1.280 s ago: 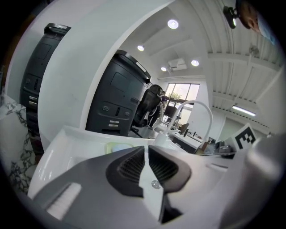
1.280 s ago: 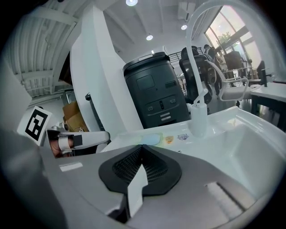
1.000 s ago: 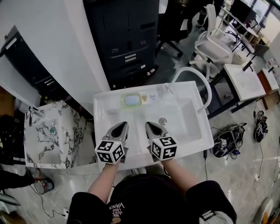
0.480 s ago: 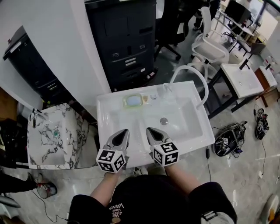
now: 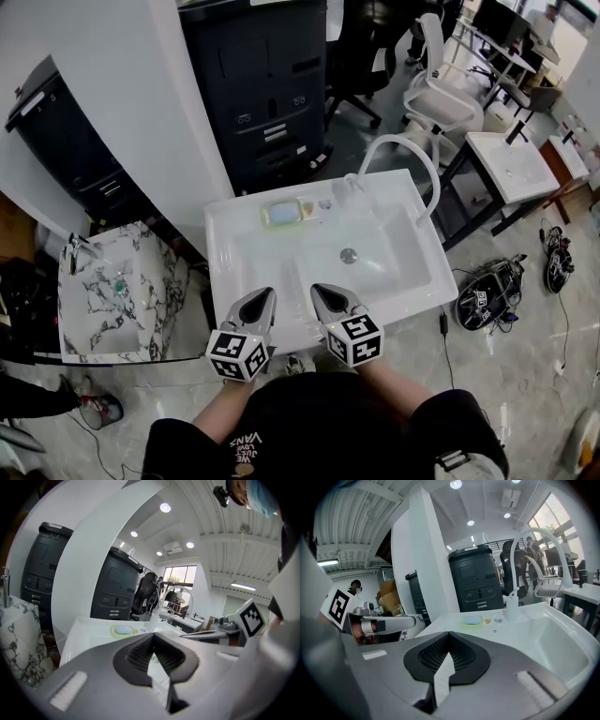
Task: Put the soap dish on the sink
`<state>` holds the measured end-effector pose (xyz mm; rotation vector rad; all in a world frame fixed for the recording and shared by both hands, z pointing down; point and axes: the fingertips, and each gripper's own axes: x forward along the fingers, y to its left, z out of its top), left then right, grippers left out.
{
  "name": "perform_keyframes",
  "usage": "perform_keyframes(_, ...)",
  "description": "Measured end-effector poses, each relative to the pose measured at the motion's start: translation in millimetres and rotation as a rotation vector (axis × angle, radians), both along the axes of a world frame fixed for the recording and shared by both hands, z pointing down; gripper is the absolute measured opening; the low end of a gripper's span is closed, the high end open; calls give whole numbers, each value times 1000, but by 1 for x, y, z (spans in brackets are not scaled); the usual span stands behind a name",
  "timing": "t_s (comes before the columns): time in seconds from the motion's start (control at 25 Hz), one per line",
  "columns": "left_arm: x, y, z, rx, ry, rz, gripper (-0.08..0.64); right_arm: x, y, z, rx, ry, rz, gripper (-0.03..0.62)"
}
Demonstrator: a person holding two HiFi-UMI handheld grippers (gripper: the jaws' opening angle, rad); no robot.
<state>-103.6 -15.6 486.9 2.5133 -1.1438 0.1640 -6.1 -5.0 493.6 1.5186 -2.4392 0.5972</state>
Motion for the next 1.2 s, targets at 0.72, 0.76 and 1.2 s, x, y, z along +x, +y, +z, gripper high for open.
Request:
perform_keyframes(0.72, -17, 17, 8, -15, 30, -45, 51, 2, 14, 9, -15, -7, 59, 2)
perform_keyframes(0.76, -17, 18, 7, -15, 30, -46, 52, 2, 14, 9, -15, -7, 62, 2)
perform_keyframes(1.2, -18, 14, 6, -13, 43, -50, 51, 3, 7, 5, -9, -4, 73, 2)
